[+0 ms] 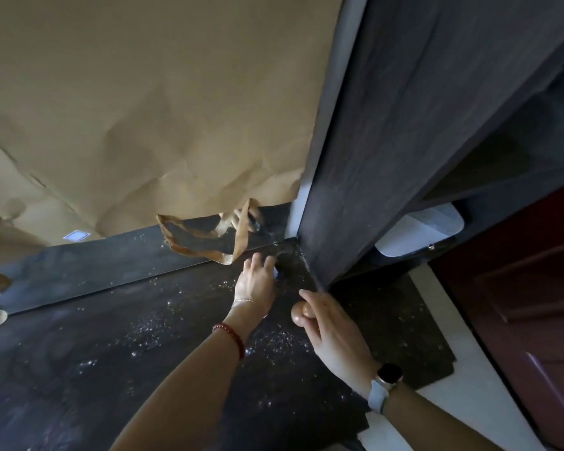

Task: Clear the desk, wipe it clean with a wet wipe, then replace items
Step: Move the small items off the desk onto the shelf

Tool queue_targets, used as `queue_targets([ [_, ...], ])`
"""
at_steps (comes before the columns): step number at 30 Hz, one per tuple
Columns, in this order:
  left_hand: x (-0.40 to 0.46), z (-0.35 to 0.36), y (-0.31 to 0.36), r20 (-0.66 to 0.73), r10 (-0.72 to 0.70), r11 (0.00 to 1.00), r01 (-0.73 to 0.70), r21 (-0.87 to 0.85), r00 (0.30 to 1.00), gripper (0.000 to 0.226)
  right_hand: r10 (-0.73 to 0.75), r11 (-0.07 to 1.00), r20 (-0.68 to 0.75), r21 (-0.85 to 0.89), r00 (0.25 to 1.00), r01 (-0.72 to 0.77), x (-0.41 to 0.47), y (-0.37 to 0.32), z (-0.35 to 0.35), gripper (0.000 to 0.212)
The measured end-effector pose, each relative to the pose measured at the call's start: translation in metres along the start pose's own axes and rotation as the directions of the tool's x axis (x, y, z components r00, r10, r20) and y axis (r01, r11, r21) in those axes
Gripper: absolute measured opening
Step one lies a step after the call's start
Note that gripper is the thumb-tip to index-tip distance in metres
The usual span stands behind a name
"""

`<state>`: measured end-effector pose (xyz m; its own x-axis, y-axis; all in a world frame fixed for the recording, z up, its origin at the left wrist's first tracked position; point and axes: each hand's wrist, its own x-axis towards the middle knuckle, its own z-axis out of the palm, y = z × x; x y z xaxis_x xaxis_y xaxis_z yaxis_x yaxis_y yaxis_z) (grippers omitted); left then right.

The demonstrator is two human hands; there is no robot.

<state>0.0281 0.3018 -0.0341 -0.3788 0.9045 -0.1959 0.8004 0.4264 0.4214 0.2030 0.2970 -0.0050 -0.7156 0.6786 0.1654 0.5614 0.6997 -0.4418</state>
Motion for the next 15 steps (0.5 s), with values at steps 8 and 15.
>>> queue_targets([
  [8, -0.085, 0.018, 0.042, -0.377, 0.071, 0.919, -0.207, -0.335, 0.923, 0.029, 0.230, 0.941, 0.046, 0.246, 0.972, -0.234, -0.038, 0.035, -0.034, 0.042],
  [15, -0.085, 0.023, 0.133, -0.442, 0.186, 0.916, -0.318, -0.246, 0.877, 0.028, 0.326, 0.906, -0.160, 0.335, 0.932, -0.259, -0.045, 0.089, -0.085, 0.034],
])
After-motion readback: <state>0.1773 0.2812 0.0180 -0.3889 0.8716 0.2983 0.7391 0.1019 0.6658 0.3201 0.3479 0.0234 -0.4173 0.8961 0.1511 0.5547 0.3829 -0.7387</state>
